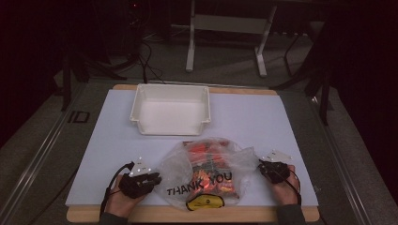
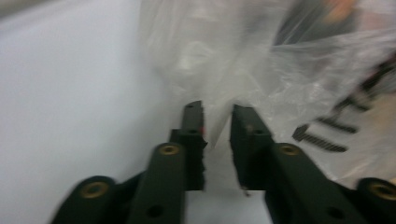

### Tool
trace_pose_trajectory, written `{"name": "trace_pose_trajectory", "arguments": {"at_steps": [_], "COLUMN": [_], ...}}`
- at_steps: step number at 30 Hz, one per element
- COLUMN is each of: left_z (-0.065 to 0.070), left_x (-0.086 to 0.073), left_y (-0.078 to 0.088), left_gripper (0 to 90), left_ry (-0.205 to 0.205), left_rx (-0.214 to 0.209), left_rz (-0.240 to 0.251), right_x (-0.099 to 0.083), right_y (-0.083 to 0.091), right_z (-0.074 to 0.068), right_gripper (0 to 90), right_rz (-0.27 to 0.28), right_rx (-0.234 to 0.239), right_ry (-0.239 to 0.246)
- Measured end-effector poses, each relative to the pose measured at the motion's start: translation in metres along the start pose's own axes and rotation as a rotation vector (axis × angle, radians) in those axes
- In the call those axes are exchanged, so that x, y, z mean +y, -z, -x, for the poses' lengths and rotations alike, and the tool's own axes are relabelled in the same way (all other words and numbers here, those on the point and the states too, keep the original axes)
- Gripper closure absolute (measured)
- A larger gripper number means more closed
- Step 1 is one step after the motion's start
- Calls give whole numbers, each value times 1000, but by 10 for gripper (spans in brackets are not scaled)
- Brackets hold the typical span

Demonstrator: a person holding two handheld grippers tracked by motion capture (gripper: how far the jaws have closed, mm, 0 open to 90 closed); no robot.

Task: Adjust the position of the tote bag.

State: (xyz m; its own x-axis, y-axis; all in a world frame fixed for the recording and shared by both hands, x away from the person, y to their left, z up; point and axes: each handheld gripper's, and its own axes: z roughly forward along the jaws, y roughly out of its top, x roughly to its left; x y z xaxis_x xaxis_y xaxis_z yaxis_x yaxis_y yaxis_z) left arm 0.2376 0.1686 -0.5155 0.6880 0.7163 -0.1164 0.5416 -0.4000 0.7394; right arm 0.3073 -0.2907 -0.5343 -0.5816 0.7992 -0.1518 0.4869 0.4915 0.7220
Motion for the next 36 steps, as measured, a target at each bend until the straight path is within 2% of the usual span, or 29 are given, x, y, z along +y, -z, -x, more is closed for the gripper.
{"name": "trace_pose_trajectory", "arguments": {"at_steps": [2, 3, 5, 9, 11, 14, 15, 18, 20, 21, 22, 23, 24, 26, 27, 28, 30, 31, 32, 36], "left_z": [0, 0, 0, -2, -3, -3, -2, 5, 7, 12, 12, 18, 18, 28, 28, 36, 40, 47, 51, 62], "left_x": [2, 7, 10, 17, 20, 24, 28, 43, 48, 59, 59, 70, 70, 86, 86, 96, 101, 110, 114, 124], "left_y": [2, 7, 11, 22, 28, 34, 39, 45, 45, 44, 44, 41, 41, 35, 35, 29, 27, 19, 14, -9], "left_gripper": [697, 697, 632, 587, 585, 581, 581, 591, 595, 601, 606, 611, 616, 623, 629, 633, 643, 671, 686, 785], "left_ry": [-3, -13, -18, -8, -1, -6, -13, -48, -57, -85, -85, -106, -106, -144, -144, -161, -174, -207, -222, -264], "left_rx": [-8, -20, -25, -28, -31, -26, -23, -39, -43, -48, -48, -63, -63, -82, -82, -98, -109, -121, -124, -133], "left_rz": [16, 44, 69, 125, 155, 174, 199, 230, 232, 235, 235, 242, 242, 241, 241, 242, 238, 225, 215, 149], "right_x": [0, 0, 0, -1, -1, -1, -1, -1, -1, -1, -1, -1, -1, -1, -1, -1, -1, -1, -1, -2], "right_y": [0, 0, 0, 0, 0, 0, 0, 0, 0, 0, 0, 0, 0, 0, 0, 0, 0, 0, 0, 0], "right_z": [0, 0, 0, 0, 0, 0, 0, 0, 0, 0, 0, 0, 0, 1, 1, 1, 1, 1, 1, 1], "right_gripper": [891, 891, 891, 890, 890, 889, 889, 889, 889, 889, 889, 889, 889, 889, 889, 889, 889, 889, 889, 888], "right_rz": [0, -1, 1, 5, 6, 6, 6, 5, 5, 5, 5, 5, 6, 7, 7, 8, 8, 9, 9, 12], "right_rx": [0, 0, 0, 1, 2, 3, 3, 3, 3, 3, 3, 4, 4, 5, 5, 6, 6, 7, 6, 5], "right_ry": [0, 1, 1, -2, -2, -3, -4, -5, -6, -6, -7, -7, -8, -7, -7, -9, -9, -11, -12, -13]}}
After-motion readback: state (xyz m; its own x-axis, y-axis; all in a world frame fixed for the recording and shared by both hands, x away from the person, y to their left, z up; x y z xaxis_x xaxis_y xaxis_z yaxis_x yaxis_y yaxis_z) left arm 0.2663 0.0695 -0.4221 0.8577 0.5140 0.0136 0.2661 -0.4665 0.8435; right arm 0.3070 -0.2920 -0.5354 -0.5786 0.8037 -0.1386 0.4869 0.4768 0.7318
